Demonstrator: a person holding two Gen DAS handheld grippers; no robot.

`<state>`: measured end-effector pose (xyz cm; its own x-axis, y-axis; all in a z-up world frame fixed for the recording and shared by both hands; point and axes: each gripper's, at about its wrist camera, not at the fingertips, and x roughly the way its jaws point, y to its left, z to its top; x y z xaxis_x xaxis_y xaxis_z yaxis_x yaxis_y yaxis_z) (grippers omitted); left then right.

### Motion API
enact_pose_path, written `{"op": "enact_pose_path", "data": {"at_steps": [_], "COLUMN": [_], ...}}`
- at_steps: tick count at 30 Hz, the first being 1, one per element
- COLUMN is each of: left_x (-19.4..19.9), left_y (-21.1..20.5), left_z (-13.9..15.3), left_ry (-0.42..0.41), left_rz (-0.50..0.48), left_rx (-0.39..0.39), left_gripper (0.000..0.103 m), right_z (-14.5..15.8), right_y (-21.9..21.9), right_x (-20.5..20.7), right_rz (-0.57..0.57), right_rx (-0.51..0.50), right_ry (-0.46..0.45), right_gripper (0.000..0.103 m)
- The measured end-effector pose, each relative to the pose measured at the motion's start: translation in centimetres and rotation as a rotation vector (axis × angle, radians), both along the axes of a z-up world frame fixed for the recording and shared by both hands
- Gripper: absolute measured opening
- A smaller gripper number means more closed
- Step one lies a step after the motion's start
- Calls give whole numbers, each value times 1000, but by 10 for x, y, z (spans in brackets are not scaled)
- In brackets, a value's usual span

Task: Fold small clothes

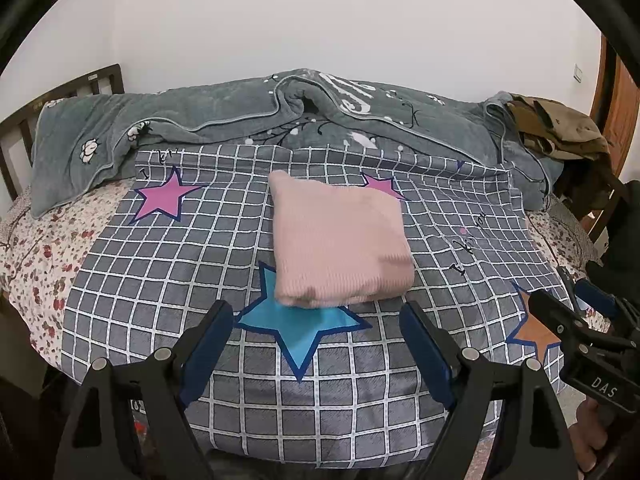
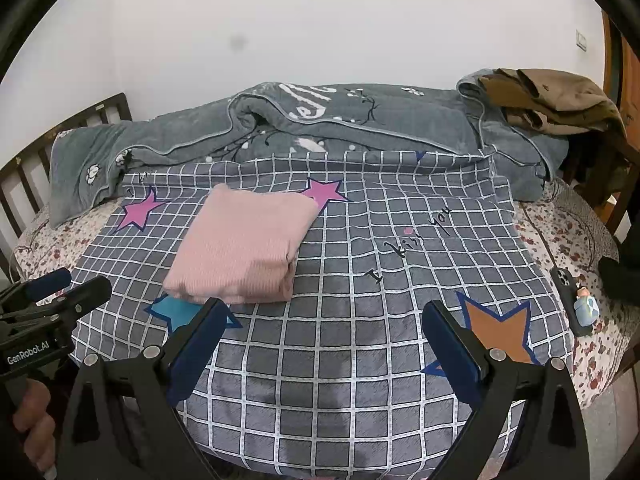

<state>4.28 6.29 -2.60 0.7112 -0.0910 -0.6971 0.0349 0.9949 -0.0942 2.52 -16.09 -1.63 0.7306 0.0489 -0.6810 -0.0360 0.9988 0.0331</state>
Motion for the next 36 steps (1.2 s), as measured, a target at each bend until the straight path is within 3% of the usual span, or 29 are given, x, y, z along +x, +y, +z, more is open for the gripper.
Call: {"op": "enact_pose_path", "data": {"at_steps": [36], "left_x": [-7], "left_y": [25], "left_z": [-7], "left_ry": [19], "left_rz": [44], "left_rx": [39], "left_gripper": [85], "right_z": [-5], "right_y": [8], "right_x": [-2], "right_rz": [2], "right_rx": [-24], "right_ry": [22], "right_gripper": [97]}}
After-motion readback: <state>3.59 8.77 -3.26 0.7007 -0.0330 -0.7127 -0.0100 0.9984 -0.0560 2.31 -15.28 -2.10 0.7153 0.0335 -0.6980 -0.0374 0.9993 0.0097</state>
